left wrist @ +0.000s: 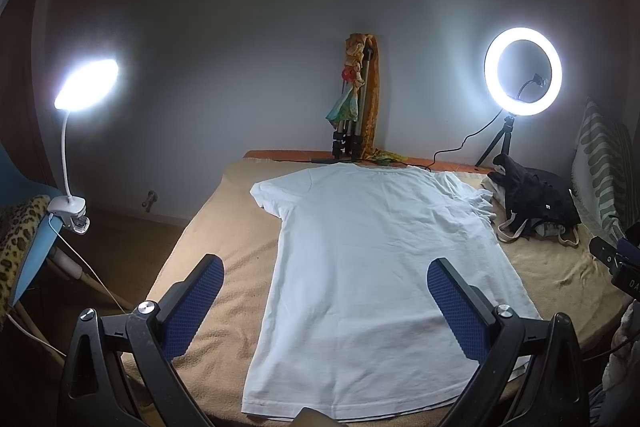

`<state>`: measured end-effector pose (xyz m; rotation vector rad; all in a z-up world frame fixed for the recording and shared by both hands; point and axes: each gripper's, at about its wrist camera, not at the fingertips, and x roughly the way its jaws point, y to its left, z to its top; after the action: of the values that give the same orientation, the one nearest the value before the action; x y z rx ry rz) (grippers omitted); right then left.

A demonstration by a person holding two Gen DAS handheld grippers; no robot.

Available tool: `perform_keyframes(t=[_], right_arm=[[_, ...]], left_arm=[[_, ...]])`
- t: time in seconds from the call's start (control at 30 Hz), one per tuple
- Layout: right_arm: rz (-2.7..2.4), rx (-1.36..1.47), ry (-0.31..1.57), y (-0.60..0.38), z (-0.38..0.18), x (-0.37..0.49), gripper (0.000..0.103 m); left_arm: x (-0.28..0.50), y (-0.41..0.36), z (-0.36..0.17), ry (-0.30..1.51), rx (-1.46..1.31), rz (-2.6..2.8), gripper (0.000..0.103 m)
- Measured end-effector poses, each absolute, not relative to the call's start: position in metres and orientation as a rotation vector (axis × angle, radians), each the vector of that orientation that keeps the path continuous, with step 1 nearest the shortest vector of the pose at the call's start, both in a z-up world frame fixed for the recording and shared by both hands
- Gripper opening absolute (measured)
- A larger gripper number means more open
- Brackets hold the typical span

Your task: Fold small clothes

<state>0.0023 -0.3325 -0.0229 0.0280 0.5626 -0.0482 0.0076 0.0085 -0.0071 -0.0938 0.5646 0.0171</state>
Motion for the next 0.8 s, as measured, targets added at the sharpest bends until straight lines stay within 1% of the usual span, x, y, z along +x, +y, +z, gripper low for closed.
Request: perform_keyframes(t=[0.8], right_arm=[[-0.039, 0.038, 0.579, -0.3309, -0.0266, 0.0022, 0.103]], left_arm=[[0.0040, 0.0028, -0.0068, 0.557, -0.074, 0.008, 0.103]])
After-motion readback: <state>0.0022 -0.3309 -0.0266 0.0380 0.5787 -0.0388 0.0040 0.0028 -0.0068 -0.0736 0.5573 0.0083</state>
